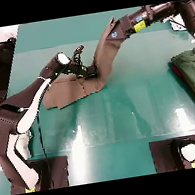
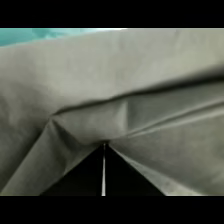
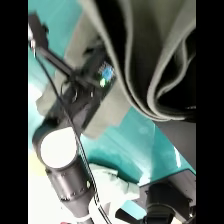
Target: Fold the shirts.
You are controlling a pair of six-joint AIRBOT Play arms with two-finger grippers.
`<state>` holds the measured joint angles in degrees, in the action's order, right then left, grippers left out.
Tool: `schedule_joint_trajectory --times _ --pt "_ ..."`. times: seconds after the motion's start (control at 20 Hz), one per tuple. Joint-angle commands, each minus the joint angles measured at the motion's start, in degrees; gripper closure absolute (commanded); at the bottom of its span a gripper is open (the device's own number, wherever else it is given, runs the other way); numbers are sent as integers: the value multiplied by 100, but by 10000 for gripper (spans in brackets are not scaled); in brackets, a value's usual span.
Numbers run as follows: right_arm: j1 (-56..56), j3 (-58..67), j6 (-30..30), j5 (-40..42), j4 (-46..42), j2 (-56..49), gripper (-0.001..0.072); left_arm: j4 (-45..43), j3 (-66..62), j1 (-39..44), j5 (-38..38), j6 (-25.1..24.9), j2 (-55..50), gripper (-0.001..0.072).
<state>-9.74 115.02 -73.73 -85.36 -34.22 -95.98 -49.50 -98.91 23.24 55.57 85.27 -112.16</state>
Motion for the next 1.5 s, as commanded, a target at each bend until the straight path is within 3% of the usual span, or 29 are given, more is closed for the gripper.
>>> schedule_joint_trajectory --times 0.0,0.3,0.55,0.85,1.0,1.05,1.1,1.15,1.2,1.45 --pt "-348 -61 133 166 -13 2 702 -227 -332 -39 398 -17 -24 683" --pt "-695 -61 188 649 -28 -7 703 -1366 -2146 -542 2288 0 76 684" --pt "-1060 -59 249 1088 -20 -129 702 -2603 -2151 -1480 2402 2 1357 683" --pt "-1875 179 356 1609 -17 -990 699 -2686 -2138 -2345 2594 -15 2430 683" --pt "-2439 354 389 2472 20 -1582 695 -2671 -1967 -2448 2680 -13 2618 682" --pt "-2643 354 490 2828 31 -1749 599 -2656 -1908 -2446 2726 -13 2634 683" --pt "-2850 354 684 3106 92 -1895 348 -2656 -1851 -2446 2802 -15 2634 682" --pt "-3005 354 894 3237 181 -1991 195 -2658 -1786 -2448 2852 -15 2634 683" --pt "-3095 352 938 3228 96 -2009 130 -2658 -1759 -2448 2918 -15 2621 683" --pt "-2404 -249 817 2107 -990 -1349 128 -2658 -1759 -2448 3056 -20 2616 682"
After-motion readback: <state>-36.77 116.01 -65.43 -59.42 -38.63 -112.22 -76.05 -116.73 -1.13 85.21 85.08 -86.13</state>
